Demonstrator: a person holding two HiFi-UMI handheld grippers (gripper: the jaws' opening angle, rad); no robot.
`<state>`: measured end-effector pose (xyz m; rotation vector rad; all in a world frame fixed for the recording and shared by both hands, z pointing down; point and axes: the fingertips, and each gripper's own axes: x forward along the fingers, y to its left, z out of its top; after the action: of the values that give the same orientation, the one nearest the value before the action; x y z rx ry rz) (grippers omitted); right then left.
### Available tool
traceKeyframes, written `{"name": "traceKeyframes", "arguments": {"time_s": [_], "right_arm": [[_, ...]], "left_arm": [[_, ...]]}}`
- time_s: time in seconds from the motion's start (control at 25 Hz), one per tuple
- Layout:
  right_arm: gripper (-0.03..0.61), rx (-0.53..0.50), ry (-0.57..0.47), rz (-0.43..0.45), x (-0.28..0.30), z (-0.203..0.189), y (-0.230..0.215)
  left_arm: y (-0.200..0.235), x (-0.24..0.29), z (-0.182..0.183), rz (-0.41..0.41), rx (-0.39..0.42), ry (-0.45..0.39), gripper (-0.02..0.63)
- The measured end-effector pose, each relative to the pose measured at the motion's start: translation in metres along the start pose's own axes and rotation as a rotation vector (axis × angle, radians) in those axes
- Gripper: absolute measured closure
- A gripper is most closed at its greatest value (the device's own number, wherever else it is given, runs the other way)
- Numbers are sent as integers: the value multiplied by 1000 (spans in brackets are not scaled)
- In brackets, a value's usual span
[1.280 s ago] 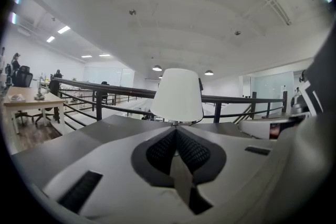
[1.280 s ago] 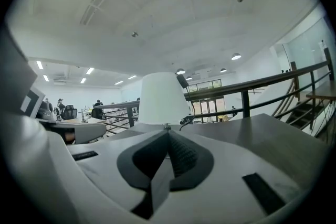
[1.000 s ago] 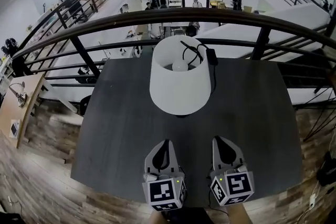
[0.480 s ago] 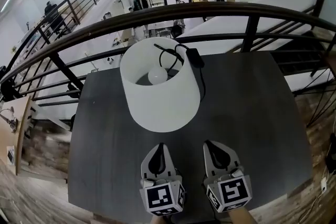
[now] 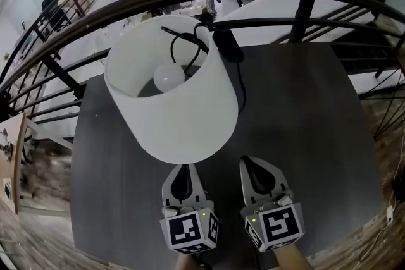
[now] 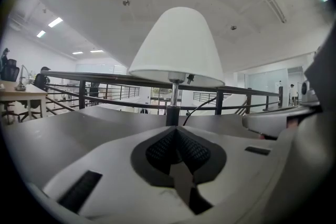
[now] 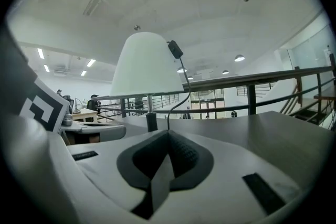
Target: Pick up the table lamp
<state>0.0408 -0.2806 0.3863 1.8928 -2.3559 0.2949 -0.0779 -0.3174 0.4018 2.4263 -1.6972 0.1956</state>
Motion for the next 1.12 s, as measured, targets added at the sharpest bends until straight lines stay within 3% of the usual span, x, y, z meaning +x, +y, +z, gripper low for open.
{"name": "traceKeyframes", "arguments": {"time_s": [0.6, 1.12], "right_arm": [[588, -6, -18, 55, 40, -27, -7], [588, 19, -14, 57, 51, -41, -17]], "left_arm": [[8, 40, -31, 38, 4, -5, 584], [0, 66, -40, -6, 5, -2, 432]]}}
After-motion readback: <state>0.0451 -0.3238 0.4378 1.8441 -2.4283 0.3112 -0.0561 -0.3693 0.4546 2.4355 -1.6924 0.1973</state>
